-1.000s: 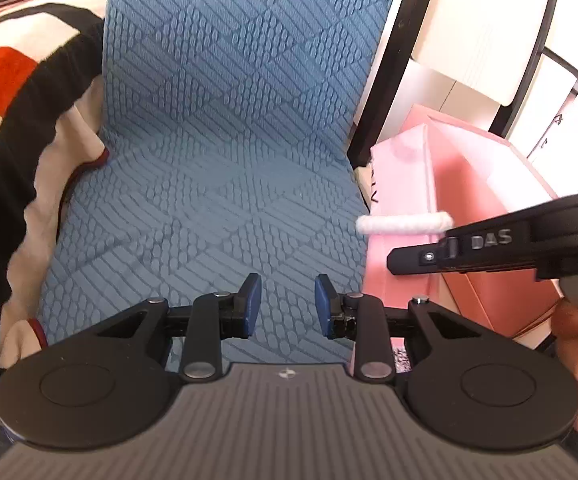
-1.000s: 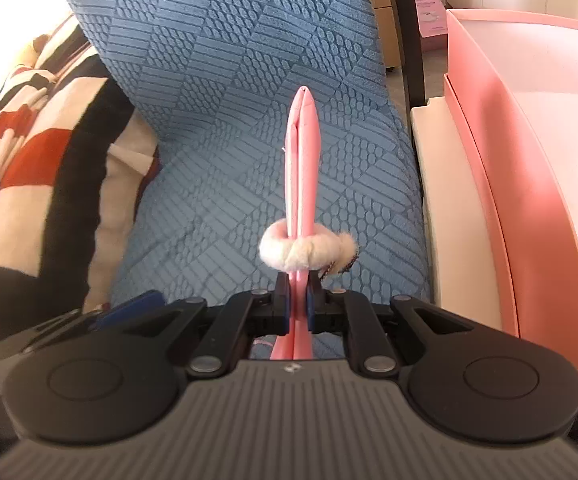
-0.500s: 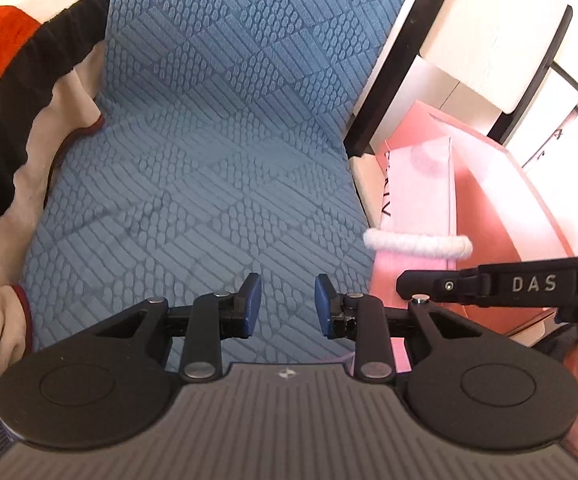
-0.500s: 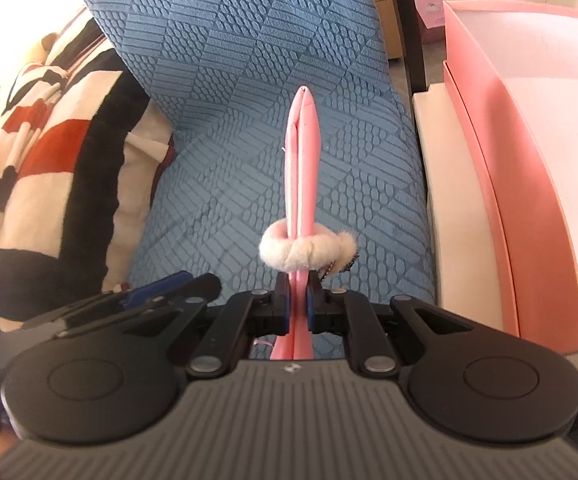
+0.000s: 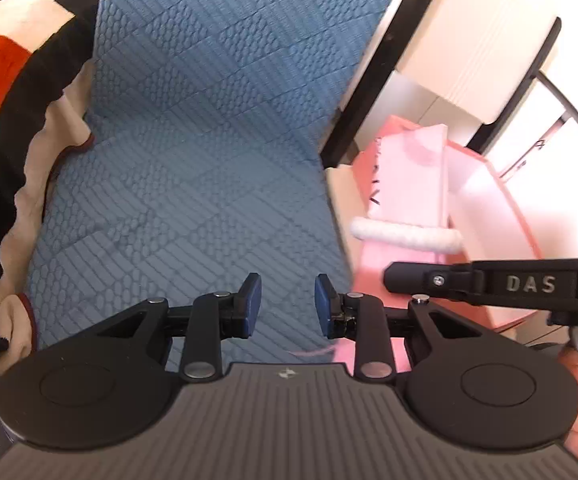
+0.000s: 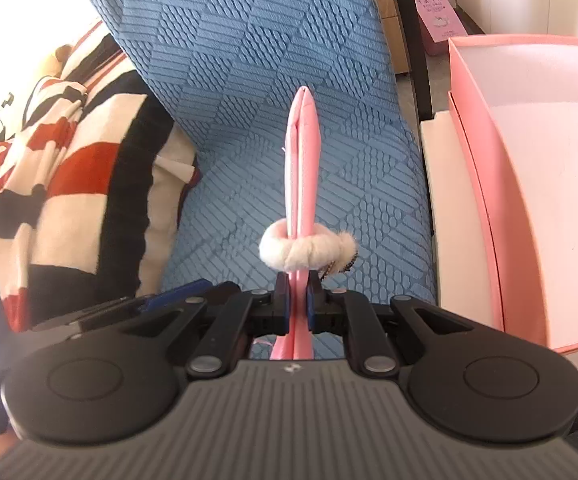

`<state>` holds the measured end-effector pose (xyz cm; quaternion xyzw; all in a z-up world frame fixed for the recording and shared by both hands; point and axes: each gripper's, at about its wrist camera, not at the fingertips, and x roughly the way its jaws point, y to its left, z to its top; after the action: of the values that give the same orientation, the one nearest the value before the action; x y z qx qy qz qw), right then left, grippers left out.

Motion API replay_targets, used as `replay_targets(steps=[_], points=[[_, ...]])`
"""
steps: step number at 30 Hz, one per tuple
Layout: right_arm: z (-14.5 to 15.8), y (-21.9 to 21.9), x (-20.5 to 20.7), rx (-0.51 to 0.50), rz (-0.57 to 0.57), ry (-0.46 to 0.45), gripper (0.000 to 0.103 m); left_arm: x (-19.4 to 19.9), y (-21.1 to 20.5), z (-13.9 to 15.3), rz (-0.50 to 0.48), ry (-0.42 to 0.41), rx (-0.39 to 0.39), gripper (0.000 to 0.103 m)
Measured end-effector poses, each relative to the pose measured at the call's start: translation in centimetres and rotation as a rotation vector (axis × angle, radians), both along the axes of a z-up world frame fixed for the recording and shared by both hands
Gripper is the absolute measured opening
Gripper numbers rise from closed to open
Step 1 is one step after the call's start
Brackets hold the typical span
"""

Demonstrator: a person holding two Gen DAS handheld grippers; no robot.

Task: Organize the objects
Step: 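Carry the tied bundle with the right gripper over the open pink box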

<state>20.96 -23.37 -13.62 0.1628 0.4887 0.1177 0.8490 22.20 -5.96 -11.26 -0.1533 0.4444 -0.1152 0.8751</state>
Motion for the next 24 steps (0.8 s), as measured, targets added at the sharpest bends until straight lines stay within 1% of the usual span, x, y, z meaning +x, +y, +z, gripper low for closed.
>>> replay_targets(steps=[2,4,7,9,11,16,19,24], points=[[0.9,-0.3,0.0,0.002,0.005,-0.009,0.011,0.0,-0.6,1.4,-0.01,-0.009,-0.005,0.034],[2.0,-0.9,0.1,0.005,0.007,-0.013,0.011,0.0,-1.2,2.7,0.004,-0.018,0.0,0.034],[3.8,-1.8,0.3,0.001,0.013,-0.032,0.011,0.2,-1.9,4.6,0.029,-0.032,-0.021,0.034],[5.2,-2.5,0.4,-0.004,0.025,-0.054,0.011,0.4,-2.9,5.7,0.034,-0.037,-0.012,0.034],[6.7,-3.5,0.5,-0.007,0.024,-0.076,0.011,0.8,-4.2,7.0,0.027,-0.047,0.004,0.034],[9.8,-6.1,0.6,0.001,0.015,-0.118,0.012,1.6,-7.7,10.3,-0.009,-0.083,0.014,0.034],[11.2,-7.6,0.5,-0.003,0.005,-0.143,0.012,2.0,-9.8,11.9,-0.025,-0.113,0.042,0.034],[12.2,-10.6,0.5,0.002,-0.015,-0.149,0.012,3.1,-13.3,14.0,-0.041,-0.144,0.04,0.034]])
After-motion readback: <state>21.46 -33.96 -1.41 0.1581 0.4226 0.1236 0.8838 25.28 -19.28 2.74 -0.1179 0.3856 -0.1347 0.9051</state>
